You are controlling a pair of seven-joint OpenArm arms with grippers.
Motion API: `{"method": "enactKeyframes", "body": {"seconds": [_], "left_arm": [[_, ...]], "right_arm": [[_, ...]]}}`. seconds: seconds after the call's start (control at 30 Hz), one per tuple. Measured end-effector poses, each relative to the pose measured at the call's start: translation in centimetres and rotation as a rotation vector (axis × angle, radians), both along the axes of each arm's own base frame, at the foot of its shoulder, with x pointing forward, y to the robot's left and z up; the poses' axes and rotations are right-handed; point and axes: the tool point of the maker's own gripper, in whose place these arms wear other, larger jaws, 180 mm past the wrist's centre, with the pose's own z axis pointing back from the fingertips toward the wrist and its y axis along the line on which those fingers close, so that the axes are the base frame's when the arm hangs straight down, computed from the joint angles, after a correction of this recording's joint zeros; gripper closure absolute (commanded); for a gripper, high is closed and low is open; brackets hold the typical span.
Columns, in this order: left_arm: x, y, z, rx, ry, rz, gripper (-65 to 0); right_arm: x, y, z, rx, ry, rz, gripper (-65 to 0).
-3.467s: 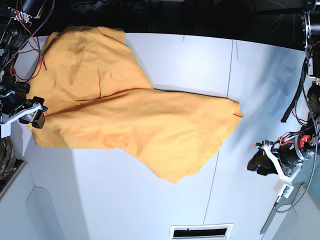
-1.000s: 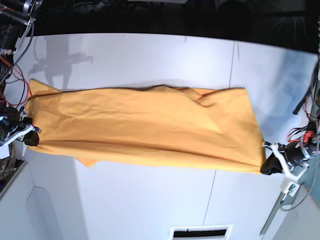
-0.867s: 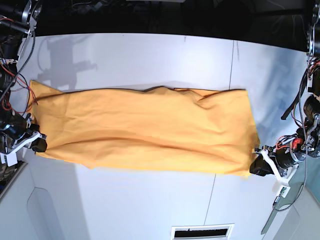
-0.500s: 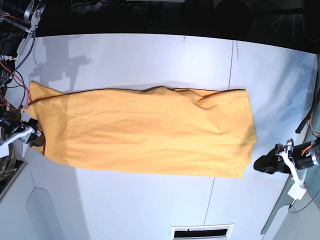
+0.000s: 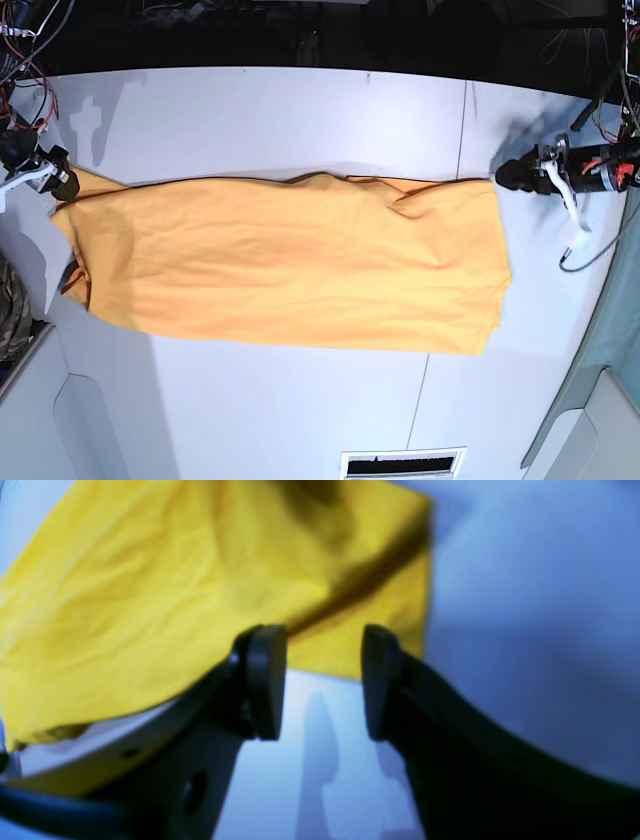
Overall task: Layout the t-shirt on the table in an organized manner, then fold the t-shirt properly
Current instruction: 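Grasp the shirt corner nearest the left gripper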
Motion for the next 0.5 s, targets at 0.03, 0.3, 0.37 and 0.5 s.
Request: {"method": "enactKeyframes", "body": {"seconds": [0.03,0.3,0.37,0.5], "left_arm": [[-0.1,-0.5,-0.1,-0.022,-0.002,0.009,-33.9],[-0.2,-3.0,-0.9,-0.075,-0.037,0.027,-35.0],[0.6,-4.1,-1.0,-0.084,-0.057,0.019,-35.0],[1.5,-5.7,-1.1,-0.096,-0.082,0.009,-31.1]], "right_arm": [[-0.1,-0.2,0.0,0.003,-0.002,-0.008,-24.9],[-0.7,-0.8,-0.1,-0.007,-0.008,-0.032,-40.1],[-0.1,-1.1,0.3,-0.014,-0.037,-0.048,-40.1],[1.9,-1.2,1.6,-0.022,-0.088,-0.055,-40.1]]}}
